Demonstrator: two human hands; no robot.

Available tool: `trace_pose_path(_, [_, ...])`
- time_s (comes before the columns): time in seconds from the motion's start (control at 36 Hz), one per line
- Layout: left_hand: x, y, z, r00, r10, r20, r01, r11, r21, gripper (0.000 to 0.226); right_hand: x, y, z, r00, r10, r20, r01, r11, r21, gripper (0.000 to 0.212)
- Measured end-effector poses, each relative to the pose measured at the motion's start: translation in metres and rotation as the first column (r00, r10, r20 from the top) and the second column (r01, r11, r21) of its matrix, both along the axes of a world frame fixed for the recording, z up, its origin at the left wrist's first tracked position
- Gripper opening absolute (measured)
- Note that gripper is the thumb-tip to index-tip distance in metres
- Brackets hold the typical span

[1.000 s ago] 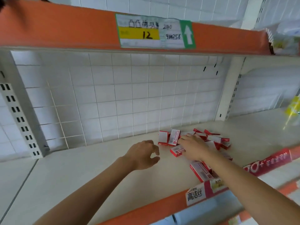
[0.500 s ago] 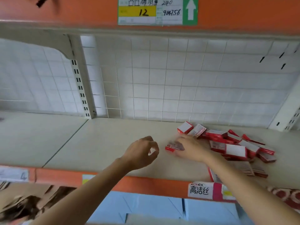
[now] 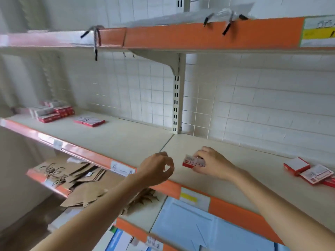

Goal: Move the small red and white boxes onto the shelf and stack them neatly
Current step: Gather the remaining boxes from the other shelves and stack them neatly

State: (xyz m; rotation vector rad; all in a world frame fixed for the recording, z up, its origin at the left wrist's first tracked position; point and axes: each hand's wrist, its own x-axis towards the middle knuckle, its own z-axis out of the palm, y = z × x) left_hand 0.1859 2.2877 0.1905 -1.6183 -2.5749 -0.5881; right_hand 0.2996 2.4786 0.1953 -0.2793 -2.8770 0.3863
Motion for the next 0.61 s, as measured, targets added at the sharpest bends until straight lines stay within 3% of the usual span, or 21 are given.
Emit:
trace_pose_path(0.42, [-0.161,-0.229,-0.006,0.967,0.253,-0.023,-0.252,0.967,0.037,0.014,-0.21,-0.215,-0.013,0.955,0.294,-0.038,-0.296,0.952,-0.079,0.037])
trace_pose_path(0.61, [-0.2,-0.284,-0.02,0.946,0.322,0.024,-0.323,0.945,0.05,0.014,-0.272,-0.268,-0.017,0.915,0.401,0.039,-0.402,0.916,0.01,0.041])
